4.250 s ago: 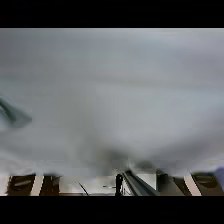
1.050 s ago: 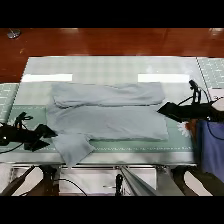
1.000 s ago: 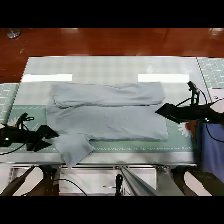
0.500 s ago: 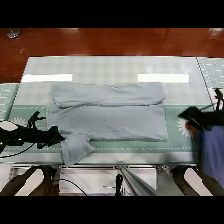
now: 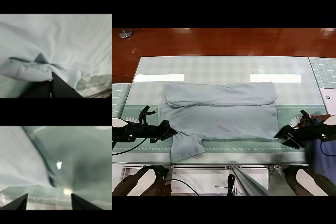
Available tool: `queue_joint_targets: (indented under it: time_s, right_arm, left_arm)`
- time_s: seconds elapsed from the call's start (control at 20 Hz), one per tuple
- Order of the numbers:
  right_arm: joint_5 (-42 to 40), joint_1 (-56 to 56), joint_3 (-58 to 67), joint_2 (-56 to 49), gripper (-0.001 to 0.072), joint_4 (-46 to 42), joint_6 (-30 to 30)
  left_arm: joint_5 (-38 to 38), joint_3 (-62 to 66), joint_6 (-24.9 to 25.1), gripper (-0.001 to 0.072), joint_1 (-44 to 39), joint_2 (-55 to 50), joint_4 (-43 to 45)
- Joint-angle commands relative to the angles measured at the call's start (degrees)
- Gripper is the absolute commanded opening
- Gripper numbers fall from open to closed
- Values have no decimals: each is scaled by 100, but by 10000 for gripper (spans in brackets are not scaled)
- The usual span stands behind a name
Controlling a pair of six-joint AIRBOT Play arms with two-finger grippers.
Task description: Fold the shirts.
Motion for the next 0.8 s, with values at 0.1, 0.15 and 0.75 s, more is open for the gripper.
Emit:
queue_joint_targets:
  time_s: [0.1, 0.15, 0.75]
  right_arm:
    - [-999, 614, 354, -516, 622, 970, -142]
    - [-986, 734, 479, -584, 563, 1012, -199]
    - [-555, 568, 2837, -1193, 25, 1202, -341]
  left_arm:
    - [-7, 15, 13, 23, -2, 4, -61]
    - [-2, 31, 15, 23, -4, 4, -55]
    - [321, 2555, -2, 23, -33, -1003, -382]
